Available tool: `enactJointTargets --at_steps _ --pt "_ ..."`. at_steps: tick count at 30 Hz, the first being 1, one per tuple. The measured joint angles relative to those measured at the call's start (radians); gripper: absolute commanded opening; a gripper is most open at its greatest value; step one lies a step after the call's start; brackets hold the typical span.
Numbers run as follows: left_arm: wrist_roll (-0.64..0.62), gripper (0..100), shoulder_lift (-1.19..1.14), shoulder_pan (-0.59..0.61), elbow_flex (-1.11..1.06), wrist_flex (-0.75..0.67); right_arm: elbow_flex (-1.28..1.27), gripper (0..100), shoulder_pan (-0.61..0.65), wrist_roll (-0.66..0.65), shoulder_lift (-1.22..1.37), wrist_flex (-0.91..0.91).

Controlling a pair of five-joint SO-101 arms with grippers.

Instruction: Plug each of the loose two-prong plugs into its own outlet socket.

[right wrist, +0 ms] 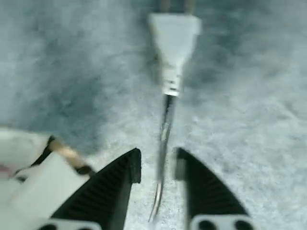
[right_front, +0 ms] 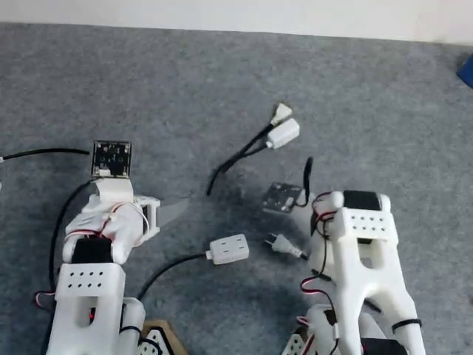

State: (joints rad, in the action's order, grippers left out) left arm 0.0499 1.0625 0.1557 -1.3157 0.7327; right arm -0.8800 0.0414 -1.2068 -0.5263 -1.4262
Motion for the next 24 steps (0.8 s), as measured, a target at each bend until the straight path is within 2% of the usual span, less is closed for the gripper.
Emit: enactJointTargets --at_steps 4,13,21,24 --pt "0.0 46 0.0 -0.021 0.0 -0.003 0.0 25.3 0.064 -0.009 0.0 0.026" --pt "0.0 46 0.0 -0.029 -0.002 -0.005 -0.089 25.2 0.281 0.203 0.0 0.245" --pt "0.0 46 0.0 -0.029 -0.002 -0.005 -0.092 25.0 0.29 0.305 0.075 0.318" --pt "0.0 46 0.0 -0.029 -0.002 -0.005 -0.092 19.4 0.288 0.308 0.164 0.356"
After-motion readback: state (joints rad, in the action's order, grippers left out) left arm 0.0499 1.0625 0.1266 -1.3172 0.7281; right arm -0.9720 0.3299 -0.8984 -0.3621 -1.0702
